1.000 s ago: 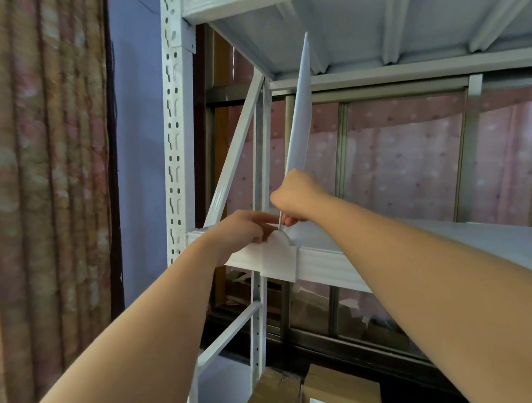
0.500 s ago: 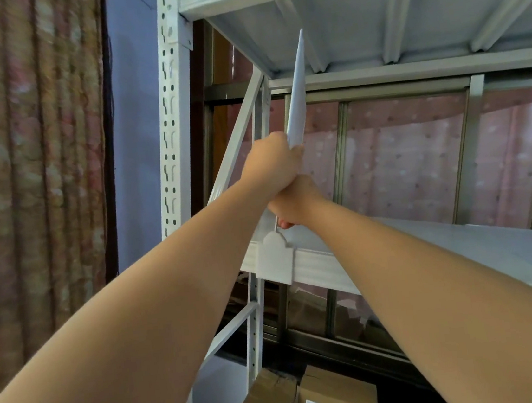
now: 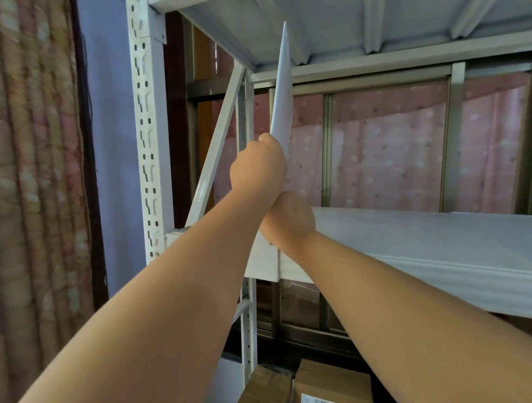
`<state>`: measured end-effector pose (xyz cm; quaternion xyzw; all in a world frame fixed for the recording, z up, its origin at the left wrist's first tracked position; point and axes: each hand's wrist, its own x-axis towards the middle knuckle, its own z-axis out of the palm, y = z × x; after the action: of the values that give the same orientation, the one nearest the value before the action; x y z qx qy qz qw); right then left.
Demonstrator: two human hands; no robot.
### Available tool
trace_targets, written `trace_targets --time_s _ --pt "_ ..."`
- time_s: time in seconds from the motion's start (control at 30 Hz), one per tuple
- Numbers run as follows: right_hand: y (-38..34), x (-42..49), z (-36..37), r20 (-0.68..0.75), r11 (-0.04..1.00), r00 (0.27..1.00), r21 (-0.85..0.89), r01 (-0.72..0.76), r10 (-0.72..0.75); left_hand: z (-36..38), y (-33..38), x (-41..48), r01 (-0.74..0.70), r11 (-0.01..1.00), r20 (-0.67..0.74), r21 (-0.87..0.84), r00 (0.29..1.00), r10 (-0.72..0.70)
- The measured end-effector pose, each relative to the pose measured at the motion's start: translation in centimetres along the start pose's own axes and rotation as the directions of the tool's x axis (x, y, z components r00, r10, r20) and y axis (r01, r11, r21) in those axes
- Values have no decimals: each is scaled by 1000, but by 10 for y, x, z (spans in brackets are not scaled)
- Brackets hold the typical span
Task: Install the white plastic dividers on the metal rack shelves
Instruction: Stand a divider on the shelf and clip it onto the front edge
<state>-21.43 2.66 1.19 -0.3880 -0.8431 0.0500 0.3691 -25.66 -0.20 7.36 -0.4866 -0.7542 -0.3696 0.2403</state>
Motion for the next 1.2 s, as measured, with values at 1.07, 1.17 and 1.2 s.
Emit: trace_targets --time_s 1.07,1.17,1.2 --pt "25 2 9 -121 979 985 151 138 -120 -10 -1 13 -99 983 64 -152 992 110" --pt "24 2 9 -48 973 988 175 150 -144 -5 -4 14 -73 985 55 -159 995 83" --pt "24 2 10 -22 971 989 184 151 -150 -5 -6 13 -61 982 40 -177 997 69"
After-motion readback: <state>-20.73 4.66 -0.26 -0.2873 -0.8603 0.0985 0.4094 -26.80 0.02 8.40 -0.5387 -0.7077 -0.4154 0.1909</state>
